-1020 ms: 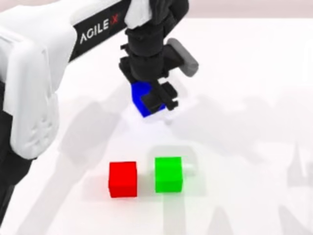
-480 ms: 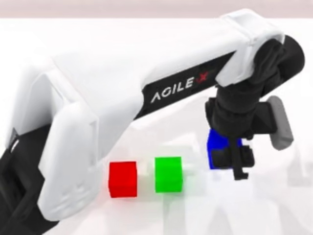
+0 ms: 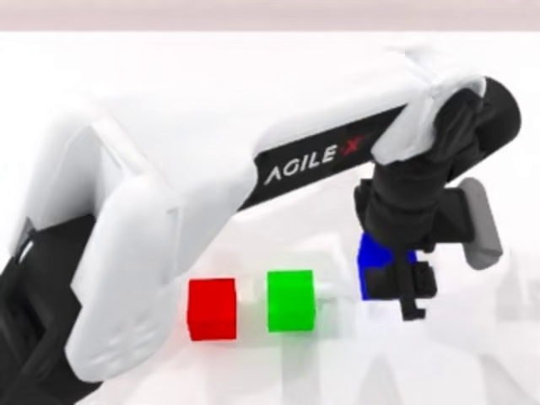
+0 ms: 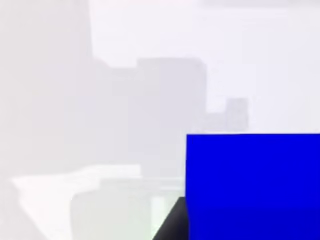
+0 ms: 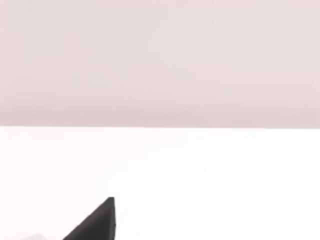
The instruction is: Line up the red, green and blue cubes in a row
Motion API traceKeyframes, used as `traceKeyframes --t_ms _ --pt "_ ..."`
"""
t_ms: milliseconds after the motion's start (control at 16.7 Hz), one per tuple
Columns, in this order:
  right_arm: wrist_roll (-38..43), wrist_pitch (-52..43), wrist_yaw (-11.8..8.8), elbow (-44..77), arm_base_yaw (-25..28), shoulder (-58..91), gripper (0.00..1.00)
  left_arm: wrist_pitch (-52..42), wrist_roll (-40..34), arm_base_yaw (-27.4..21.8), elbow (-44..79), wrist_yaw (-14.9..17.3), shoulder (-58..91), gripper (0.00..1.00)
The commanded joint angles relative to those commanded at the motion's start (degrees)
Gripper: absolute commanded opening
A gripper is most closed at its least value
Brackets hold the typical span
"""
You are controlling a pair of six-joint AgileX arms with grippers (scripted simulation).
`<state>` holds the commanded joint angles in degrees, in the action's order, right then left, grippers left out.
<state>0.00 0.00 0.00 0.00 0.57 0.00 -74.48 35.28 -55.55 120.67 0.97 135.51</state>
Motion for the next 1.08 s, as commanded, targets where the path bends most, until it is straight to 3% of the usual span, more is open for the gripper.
traceKeyframes --t_ms 240,540,1080 --pt "0.0 0.0 0.0 0.0 0.0 0.0 1.0 8.6 0.0 -0.1 -7.3 0.0 0.9 0.0" --pt "0.0 0.0 0.0 0.0 0.0 0.0 1.0 10.2 0.0 -0.1 -8.7 -0.1 1.2 0.0" --pt "0.0 0.0 0.0 0.0 0.0 0.0 1.0 10.2 0.0 -0.1 -8.7 -0.1 1.2 0.68"
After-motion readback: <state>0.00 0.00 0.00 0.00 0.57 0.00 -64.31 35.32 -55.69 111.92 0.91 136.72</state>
